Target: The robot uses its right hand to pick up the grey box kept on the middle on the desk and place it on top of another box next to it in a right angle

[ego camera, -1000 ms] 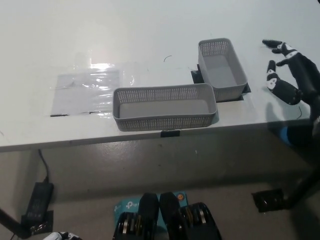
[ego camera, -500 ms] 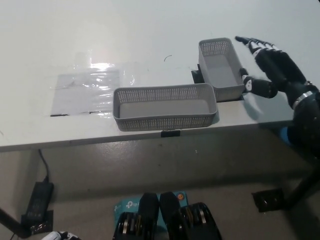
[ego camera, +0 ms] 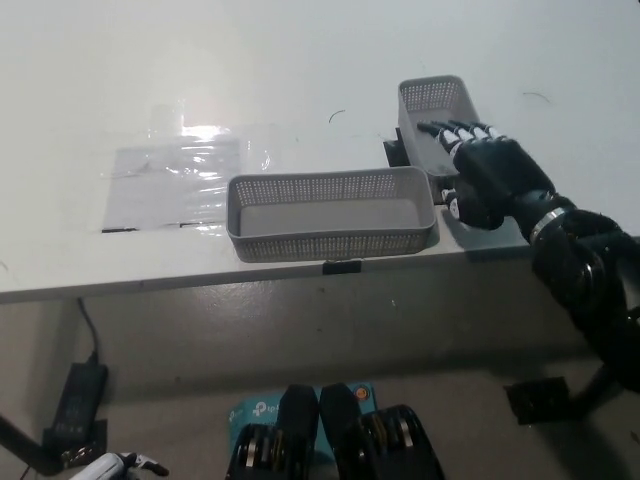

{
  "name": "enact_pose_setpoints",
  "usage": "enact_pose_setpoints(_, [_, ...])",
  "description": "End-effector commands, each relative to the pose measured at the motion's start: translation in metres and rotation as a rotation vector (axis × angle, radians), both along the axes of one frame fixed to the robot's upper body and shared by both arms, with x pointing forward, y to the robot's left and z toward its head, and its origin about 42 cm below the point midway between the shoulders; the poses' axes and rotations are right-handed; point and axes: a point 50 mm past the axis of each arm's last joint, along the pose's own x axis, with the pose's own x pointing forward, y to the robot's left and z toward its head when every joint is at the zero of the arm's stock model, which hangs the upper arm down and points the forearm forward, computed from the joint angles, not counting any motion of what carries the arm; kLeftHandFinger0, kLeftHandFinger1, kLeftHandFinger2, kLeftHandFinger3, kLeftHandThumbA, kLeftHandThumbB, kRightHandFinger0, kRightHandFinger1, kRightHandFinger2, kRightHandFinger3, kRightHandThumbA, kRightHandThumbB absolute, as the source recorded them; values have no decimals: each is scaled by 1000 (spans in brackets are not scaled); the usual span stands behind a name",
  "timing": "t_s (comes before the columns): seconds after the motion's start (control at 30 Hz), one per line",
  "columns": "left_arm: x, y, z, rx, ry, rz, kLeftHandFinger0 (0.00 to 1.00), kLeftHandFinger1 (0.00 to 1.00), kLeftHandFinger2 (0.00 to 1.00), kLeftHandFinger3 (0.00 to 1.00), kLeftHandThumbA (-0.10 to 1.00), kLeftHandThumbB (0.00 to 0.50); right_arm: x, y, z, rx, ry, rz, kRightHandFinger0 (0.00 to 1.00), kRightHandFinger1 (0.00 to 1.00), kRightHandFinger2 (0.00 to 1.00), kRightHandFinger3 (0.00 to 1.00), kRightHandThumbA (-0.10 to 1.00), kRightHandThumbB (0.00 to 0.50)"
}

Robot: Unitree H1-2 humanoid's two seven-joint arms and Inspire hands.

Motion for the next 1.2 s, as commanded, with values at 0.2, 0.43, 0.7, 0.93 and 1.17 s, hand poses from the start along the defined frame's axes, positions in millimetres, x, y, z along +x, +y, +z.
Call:
enact_pose_setpoints(0.2, [7, 12, 19, 54, -25, -43, 473, 443, 593, 700, 301, 339, 23, -23, -9, -169, -62, 19, 1000, 1000, 1000, 1000, 145, 336])
enact_pose_setpoints(0.43, [4, 15, 18, 62, -11, -32, 350, 358, 538, 706, 294, 338, 41, -42, -3, -224, -86, -15, 1000, 1000, 1000, 1000, 89, 334])
enact_pose_setpoints(0.7, [7, 14, 21, 75, -23, -59, 424, 411, 575, 700, 322, 339, 46, -29, -4, -260, -24, 61, 826, 989, 967, 1000, 83, 232])
enact_pose_setpoints(0.93, [10, 14, 26, 70, -22, -48, 409, 404, 567, 712, 329, 345, 48, -3, -5, -400, -48, 154, 0, 1, 124, 795, -99, 62])
enact_pose_setpoints(1.17, [14, 13, 30, 77, -37, -63, 449, 437, 609, 739, 321, 342, 42, 9, -15, -577, -109, 203, 0, 69, 239, 266, -23, 1])
